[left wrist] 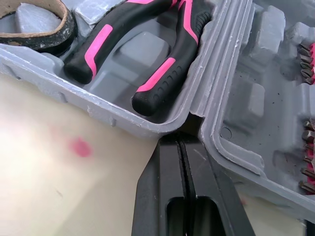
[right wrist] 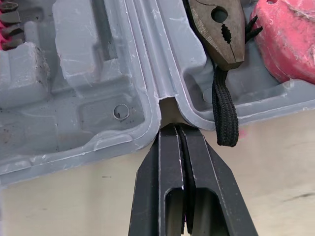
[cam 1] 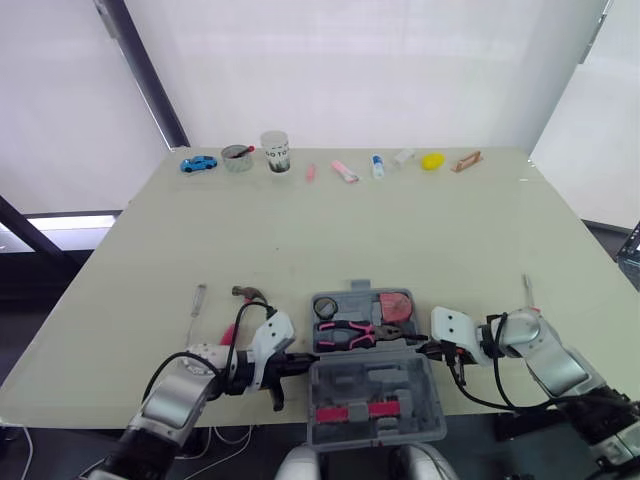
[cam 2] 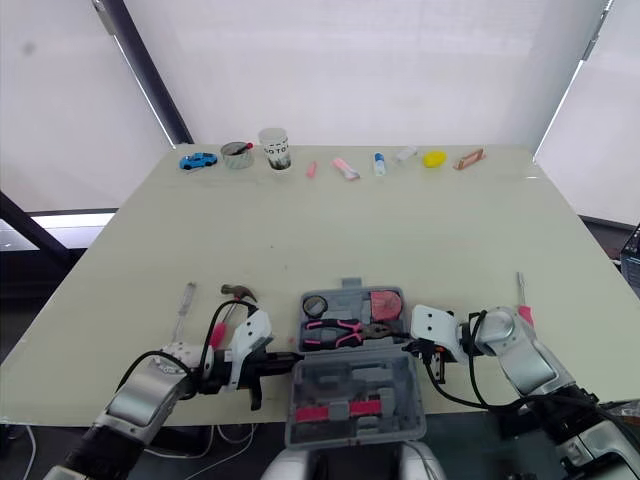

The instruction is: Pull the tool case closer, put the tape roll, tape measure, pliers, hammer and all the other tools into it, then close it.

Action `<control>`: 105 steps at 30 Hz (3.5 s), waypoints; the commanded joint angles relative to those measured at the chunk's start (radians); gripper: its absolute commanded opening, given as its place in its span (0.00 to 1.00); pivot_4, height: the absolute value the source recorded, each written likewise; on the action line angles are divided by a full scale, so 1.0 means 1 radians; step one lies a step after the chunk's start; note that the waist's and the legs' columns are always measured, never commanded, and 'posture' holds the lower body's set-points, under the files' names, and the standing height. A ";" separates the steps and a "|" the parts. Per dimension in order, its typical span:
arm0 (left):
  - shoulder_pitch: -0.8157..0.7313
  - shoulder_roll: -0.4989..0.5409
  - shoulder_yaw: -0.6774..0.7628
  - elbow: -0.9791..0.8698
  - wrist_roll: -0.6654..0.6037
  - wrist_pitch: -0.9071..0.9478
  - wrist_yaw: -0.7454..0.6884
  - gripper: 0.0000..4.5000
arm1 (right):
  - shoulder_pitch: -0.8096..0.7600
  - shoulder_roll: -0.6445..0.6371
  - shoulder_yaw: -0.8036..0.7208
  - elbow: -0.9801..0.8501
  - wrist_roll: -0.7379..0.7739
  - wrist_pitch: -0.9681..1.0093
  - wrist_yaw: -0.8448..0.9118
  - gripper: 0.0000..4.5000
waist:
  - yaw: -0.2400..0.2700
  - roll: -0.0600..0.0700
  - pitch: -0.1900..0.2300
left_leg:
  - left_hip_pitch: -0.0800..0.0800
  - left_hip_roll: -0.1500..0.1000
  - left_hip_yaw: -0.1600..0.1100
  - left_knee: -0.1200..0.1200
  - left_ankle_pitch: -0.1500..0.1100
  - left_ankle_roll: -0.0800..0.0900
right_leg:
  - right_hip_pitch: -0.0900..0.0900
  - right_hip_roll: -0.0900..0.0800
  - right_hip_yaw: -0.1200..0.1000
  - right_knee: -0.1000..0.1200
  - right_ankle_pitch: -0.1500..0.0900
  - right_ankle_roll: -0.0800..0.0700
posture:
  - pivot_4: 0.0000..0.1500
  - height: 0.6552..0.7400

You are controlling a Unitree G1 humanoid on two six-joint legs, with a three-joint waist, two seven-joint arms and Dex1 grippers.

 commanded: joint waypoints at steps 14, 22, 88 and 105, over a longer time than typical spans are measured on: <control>-0.198 -0.059 -0.033 0.274 0.103 -0.103 -0.035 0.00 | -0.089 0.096 0.010 0.155 -0.028 -0.070 -0.042 0.01 | -0.003 0.000 -0.004 | 0.001 0.000 0.000 0.000 0.000 0.000 | 0.001 0.001 0.001 0.000 0.001 -0.001 | 1.00 1.00; -0.258 -0.085 -0.021 0.369 0.132 -0.146 -0.023 0.00 | -0.117 0.128 -0.004 0.217 -0.037 -0.090 -0.081 0.01 | -0.005 0.000 -0.007 | 0.002 0.000 0.000 0.000 0.000 0.000 | 0.001 0.002 0.002 0.001 0.001 -0.001 | 1.00 1.00; 0.409 -0.120 0.640 -0.234 -0.341 -0.134 0.173 0.06 | 0.346 0.052 -0.568 -0.018 0.450 -0.141 -0.106 0.06 | -0.005 0.002 -0.004 | -0.011 0.003 -0.004 -0.003 -0.001 0.000 | -0.010 -0.002 0.001 -0.006 0.003 0.003 | 1.00 1.00; 0.801 -0.177 0.946 -0.055 -0.433 -0.235 0.118 0.99 | 0.682 -0.069 -0.889 0.273 0.502 -0.348 -0.062 1.00 | -0.003 0.000 -0.004 | -0.009 0.001 -0.001 -0.002 -0.004 0.005 | -0.009 -0.004 0.004 -0.009 -0.005 0.007 | 1.00 1.00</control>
